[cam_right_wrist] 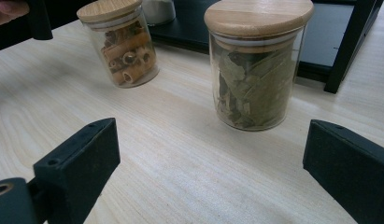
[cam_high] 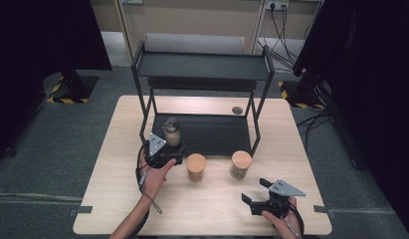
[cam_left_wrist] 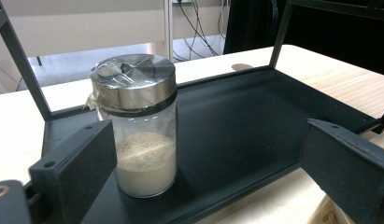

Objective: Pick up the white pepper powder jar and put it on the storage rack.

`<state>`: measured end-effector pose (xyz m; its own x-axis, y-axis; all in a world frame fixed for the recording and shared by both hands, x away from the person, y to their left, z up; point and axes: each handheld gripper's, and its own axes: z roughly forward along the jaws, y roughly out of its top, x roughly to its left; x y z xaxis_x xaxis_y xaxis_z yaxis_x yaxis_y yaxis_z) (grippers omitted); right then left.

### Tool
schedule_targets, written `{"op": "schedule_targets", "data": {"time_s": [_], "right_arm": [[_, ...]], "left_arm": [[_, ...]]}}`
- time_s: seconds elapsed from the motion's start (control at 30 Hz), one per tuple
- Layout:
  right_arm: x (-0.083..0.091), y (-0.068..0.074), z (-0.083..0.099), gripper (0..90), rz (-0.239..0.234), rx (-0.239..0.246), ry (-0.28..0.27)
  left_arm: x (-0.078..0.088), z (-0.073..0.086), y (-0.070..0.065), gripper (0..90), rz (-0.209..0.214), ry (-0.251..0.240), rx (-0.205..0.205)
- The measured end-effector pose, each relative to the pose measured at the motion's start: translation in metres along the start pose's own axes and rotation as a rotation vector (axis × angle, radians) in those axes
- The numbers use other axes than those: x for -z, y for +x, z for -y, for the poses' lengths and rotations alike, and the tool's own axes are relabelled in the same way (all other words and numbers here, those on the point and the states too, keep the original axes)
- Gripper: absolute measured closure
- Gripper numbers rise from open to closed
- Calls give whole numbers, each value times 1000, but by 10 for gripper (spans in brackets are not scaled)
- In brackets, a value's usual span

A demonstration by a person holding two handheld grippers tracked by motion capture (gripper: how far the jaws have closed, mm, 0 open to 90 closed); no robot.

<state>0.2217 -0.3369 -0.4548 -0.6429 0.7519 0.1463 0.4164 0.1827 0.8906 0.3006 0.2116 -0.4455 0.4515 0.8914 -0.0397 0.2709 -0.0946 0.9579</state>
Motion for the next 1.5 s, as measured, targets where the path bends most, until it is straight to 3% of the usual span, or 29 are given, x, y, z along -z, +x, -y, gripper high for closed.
{"op": "schedule_targets", "data": {"time_s": [1.5], "right_arm": [[0,0,0,45,0,-1,1]], "left_arm": [[33,18,-7,20,66,-35,-3]]}}
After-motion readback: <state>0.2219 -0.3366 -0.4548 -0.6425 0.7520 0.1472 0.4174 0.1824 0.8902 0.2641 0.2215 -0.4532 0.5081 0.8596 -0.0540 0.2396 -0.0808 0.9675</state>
